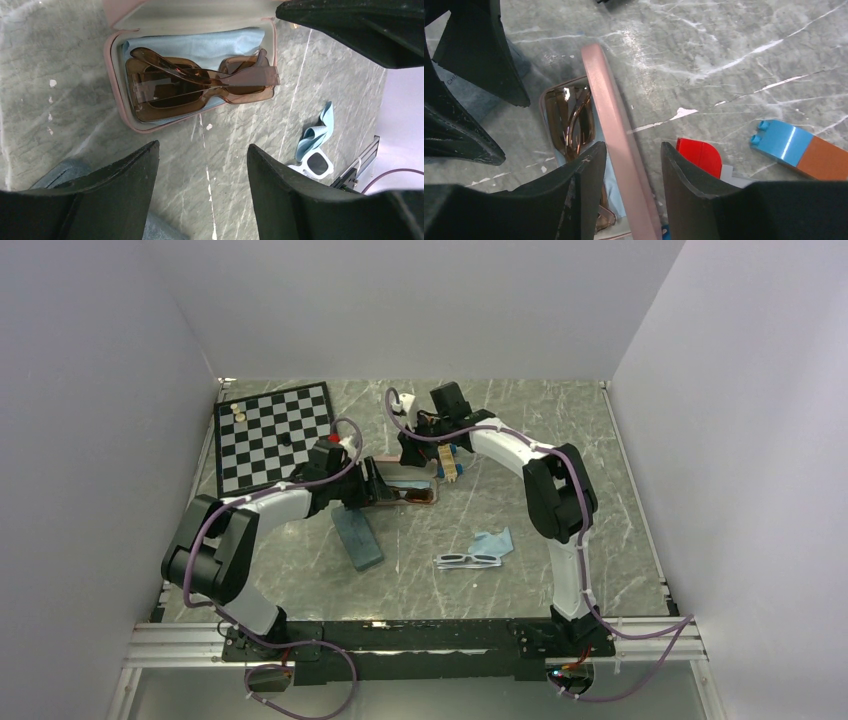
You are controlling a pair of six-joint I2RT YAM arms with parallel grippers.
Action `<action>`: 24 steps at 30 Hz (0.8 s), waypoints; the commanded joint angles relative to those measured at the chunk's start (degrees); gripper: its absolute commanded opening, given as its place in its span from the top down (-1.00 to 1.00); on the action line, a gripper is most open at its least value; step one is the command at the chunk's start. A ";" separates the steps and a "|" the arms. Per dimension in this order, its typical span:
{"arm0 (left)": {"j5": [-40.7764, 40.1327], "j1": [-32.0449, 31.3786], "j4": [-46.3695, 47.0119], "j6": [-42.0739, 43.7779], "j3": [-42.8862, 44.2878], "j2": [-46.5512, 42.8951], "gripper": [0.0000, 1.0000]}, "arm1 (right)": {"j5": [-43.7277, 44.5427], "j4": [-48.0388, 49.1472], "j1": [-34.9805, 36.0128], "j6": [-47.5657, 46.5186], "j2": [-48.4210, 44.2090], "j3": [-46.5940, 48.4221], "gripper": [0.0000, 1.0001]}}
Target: Organize the sunglasses
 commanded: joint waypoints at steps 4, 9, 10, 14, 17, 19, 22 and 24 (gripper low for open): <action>-0.30 -1.06 -0.04 1.31 1.64 1.39 -0.23 | -4.50 -0.14 -0.18 0.05 -2.05 -1.68 0.22; 0.99 -1.51 0.85 0.56 2.43 3.88 0.11 | -4.12 2.50 -0.08 0.98 -3.80 -4.64 0.42; 0.47 -1.81 0.59 0.63 2.54 4.07 0.16 | -3.39 3.18 0.00 0.98 -4.35 -5.37 0.43; -1.83 -2.78 -0.41 0.96 3.18 4.78 0.23 | 2.26 6.23 1.01 1.58 -6.02 -8.44 0.59; -2.69 -2.91 -0.54 0.67 3.92 6.32 0.24 | 7.56 7.97 2.84 1.91 -7.43 -10.94 0.62; -2.75 -2.91 -0.83 0.52 4.81 7.61 0.30 | 11.96 9.28 4.42 1.76 -8.91 -12.77 0.62; -2.92 -2.91 -0.93 0.34 5.94 9.05 0.41 | 17.63 10.40 6.55 2.92 -11.11 -14.58 0.61; -3.32 -2.91 -0.96 0.10 6.19 9.55 0.46 | 19.65 11.67 7.77 4.07 -12.51 -16.14 0.49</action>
